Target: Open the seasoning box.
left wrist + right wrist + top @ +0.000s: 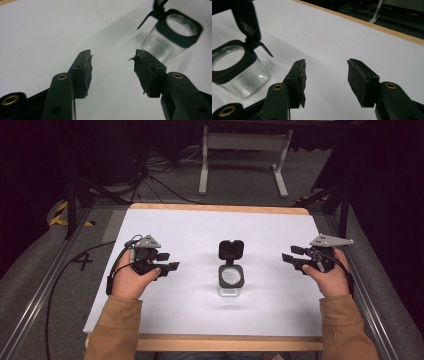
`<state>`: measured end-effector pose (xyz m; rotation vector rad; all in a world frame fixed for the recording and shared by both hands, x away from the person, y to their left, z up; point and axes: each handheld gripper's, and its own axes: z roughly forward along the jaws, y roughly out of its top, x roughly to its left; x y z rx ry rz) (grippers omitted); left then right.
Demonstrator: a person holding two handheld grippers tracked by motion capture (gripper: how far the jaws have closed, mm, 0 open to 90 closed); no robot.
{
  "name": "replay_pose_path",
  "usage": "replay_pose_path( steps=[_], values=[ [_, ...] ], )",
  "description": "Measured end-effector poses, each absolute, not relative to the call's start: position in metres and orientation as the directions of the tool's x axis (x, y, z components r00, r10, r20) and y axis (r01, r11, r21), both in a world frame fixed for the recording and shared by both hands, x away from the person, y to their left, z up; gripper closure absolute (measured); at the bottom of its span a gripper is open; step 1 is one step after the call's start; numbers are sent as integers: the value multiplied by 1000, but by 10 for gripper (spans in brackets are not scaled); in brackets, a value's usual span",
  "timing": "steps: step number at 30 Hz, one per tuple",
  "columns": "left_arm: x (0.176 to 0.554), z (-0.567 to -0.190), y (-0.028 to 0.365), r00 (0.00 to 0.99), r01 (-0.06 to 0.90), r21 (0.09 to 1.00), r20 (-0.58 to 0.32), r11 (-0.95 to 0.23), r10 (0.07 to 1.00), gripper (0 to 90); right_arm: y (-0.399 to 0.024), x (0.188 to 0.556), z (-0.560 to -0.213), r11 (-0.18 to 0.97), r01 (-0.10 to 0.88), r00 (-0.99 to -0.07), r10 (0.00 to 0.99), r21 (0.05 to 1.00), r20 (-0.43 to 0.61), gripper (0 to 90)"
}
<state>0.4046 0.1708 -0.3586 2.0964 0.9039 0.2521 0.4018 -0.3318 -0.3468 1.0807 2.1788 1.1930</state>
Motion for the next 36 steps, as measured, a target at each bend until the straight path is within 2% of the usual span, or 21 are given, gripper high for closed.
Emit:
replay_pose_path(
  steps=[8, 13, 22, 28, 36],
  values=[
    [418, -378, 183, 685, 556, 722, -118, -412, 719, 380, -353, 417, -372, 312, 509, -552, 833, 802, 26, 445],
    [427, -395, 189, 650, 605, 679, -119, -416, 751, 353, -361, 426, -388, 318, 548, -525, 851, 774, 22, 428],
    [433, -412, 192, 637, 631, 638, -100, -442, 764, 336, -367, 433, -410, 326, 597, -499, 866, 733, 21, 416],
    [436, -421, 197, 645, 632, 609, -69, -480, 761, 321, -368, 439, -423, 391, 603, -526, 850, 695, -22, 416],
    [435, -427, 192, 685, 650, 546, -120, -529, 718, 306, -361, 441, -431, 419, 598, -562, 827, 683, -16, 413]
  ],
)
